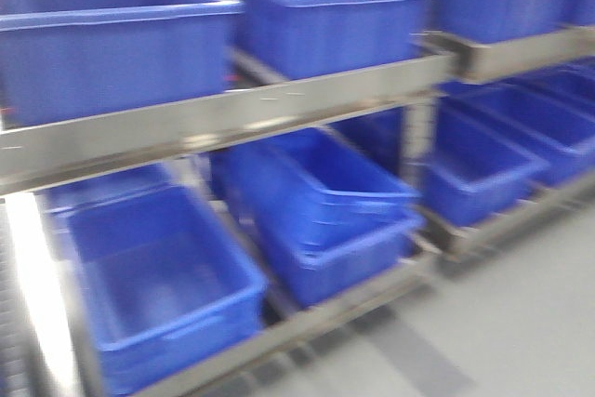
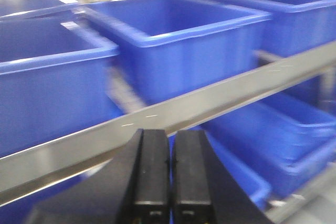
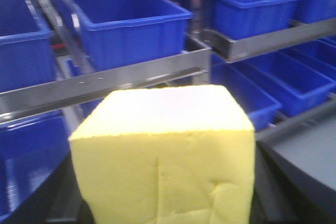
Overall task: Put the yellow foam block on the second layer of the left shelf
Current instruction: 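Turn the base to face the shelf and approach the blue bins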
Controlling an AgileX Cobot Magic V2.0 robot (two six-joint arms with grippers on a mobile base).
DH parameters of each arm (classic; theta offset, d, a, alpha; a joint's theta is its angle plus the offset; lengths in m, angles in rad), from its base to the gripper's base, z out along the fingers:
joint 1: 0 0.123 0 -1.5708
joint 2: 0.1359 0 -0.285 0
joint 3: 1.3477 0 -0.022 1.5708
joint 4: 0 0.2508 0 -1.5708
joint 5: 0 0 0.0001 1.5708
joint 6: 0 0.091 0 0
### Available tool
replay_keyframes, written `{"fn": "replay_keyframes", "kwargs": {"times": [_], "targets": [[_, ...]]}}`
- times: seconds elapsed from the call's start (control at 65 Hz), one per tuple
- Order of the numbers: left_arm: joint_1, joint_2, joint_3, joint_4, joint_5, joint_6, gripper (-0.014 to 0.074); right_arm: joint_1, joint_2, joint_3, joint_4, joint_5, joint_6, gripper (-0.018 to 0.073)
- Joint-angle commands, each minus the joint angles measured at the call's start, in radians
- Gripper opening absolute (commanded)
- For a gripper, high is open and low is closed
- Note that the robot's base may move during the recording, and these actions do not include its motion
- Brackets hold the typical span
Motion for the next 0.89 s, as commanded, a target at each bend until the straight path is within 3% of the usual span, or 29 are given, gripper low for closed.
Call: {"fn": "replay_keyframes", "kwargs": {"times": [0.0, 0.877], "targets": [[0.001, -0.02, 0.025, -0.006, -0.082, -0.005, 0.0136, -0.007, 0.012, -0.028, -0.002, -0.093, -0.006, 0.0474], [0.001, -0.02, 0.025, -0.006, -0.082, -0.005, 0.0136, -0.007, 0.012, -0.028, -0.002, -0.093, -0.006, 0.0474]]}}
